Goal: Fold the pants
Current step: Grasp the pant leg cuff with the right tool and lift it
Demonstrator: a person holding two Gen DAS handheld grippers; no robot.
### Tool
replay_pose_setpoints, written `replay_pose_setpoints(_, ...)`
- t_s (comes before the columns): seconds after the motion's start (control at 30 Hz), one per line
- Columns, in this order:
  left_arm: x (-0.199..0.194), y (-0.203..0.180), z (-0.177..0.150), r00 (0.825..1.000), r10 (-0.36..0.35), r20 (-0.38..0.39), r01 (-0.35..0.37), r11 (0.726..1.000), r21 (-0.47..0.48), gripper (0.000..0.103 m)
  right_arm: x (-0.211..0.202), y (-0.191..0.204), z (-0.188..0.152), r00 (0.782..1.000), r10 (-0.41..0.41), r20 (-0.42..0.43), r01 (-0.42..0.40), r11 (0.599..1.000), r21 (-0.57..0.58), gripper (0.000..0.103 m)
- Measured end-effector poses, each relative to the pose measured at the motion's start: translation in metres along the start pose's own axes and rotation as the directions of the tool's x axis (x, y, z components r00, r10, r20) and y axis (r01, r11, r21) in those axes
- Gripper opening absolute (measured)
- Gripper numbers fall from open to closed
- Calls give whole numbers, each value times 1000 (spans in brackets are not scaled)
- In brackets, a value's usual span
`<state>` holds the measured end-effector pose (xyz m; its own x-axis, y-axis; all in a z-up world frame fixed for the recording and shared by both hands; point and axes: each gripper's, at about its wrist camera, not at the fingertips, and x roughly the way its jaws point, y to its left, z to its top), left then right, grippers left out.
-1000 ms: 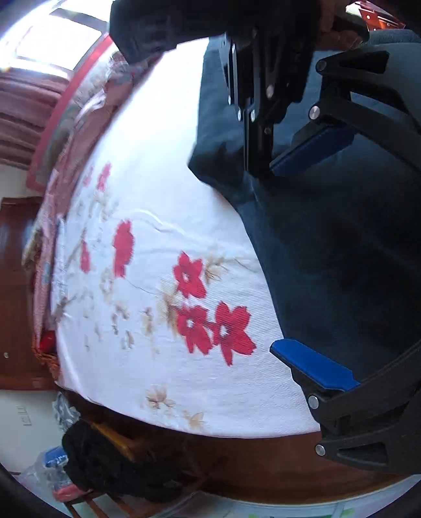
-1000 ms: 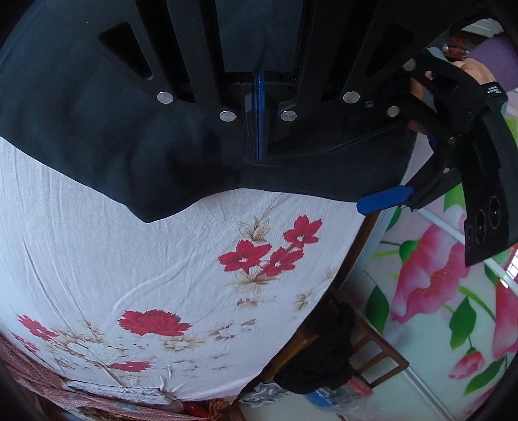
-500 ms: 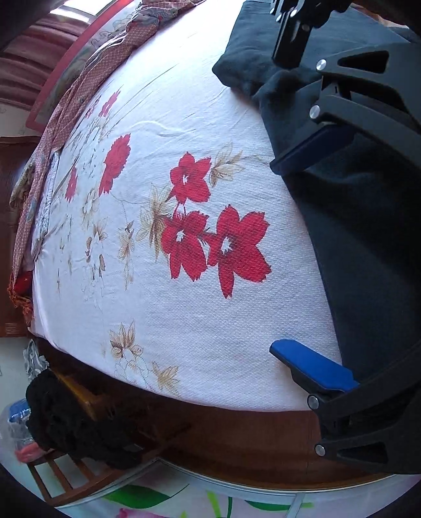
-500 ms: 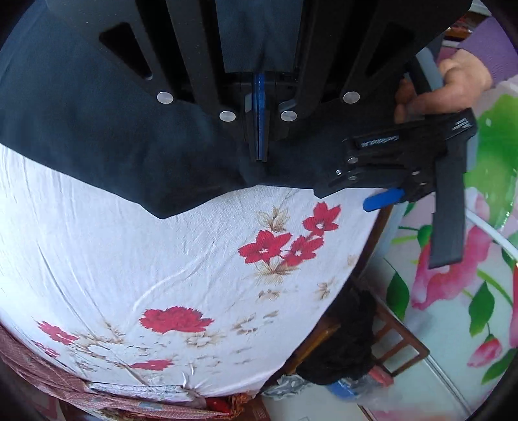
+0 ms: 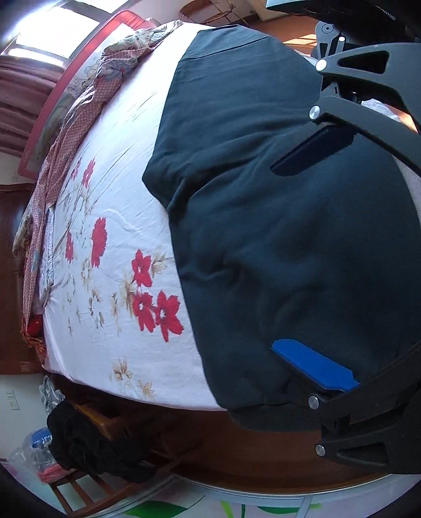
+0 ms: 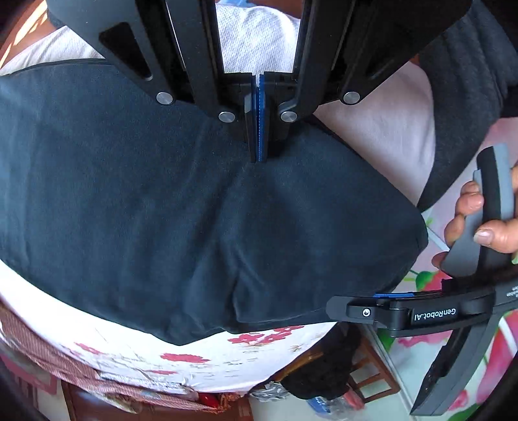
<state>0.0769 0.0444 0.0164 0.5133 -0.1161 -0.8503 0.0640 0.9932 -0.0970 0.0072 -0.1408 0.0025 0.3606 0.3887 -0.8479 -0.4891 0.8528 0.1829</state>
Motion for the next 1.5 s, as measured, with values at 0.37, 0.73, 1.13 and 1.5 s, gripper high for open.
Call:
replay_pose_setpoints(0.37, -19, -71, -26, 998, -65, -3, 65, 997, 42, 101, -155, -253, -121, 866, -127, 484, -354, 527, 772, 71)
replay_pose_setpoints(0.73, -29, -167, -57, 978, -203, -48, 208, 961, 182, 101, -176, -428, -272, 732, -476, 486, -511, 88, 855, 71)
replay_pose_setpoints(1.13, -27, -195, -60, 980, -171, -100, 189, 958, 214, 101, -145, -480, -263, 679, -480, 556, -603, 67, 795, 54)
replay_pose_setpoints(1.5, -24, -187, -57, 976, -179, -121, 198, 965, 173, 101, -210, -457, -184, 761, -542, 356, -214, 309, 927, 9)
